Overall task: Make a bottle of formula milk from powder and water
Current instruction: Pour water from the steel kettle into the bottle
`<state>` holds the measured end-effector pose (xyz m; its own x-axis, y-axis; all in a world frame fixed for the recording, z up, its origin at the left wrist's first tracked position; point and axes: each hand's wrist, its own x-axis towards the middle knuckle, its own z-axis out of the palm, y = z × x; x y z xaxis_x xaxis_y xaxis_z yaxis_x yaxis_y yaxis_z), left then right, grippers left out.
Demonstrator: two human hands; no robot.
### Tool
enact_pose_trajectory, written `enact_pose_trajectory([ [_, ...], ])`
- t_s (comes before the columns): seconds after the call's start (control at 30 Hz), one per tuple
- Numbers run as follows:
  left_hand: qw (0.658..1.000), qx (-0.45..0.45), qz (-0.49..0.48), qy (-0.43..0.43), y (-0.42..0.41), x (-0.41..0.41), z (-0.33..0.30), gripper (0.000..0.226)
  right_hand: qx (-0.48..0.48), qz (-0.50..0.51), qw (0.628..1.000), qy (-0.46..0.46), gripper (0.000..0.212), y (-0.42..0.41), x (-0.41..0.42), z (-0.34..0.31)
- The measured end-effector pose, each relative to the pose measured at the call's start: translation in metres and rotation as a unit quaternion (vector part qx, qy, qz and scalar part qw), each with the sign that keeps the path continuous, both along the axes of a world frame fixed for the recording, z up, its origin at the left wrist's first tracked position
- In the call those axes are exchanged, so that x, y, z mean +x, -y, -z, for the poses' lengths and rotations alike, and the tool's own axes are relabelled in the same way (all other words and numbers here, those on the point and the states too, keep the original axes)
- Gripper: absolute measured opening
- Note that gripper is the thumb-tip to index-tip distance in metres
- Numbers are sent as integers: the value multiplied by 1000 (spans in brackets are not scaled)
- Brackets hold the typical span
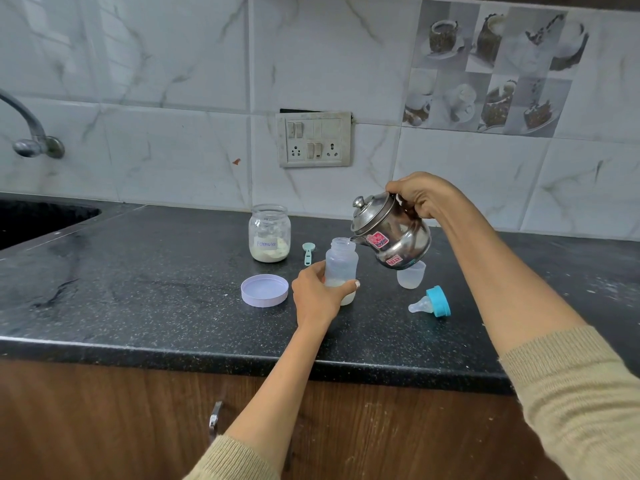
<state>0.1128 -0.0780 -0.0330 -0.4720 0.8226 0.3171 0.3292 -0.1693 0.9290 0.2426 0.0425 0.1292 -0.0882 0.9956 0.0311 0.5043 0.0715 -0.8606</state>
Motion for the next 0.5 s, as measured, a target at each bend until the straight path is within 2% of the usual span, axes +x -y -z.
enact_pose_trajectory([
  [0.1,1000,-2,-4,1,-2,0,1,59,0,0,1000,5,11,3,-1,0],
  [0.23,1000,-3,-8,2,-3,-1,2,58,14,5,1000,19,22,6,-3,-1],
  [0.5,1000,-4,-5,1,-3,-1,2,59,27,7,999,20,21,9,-4,-3],
])
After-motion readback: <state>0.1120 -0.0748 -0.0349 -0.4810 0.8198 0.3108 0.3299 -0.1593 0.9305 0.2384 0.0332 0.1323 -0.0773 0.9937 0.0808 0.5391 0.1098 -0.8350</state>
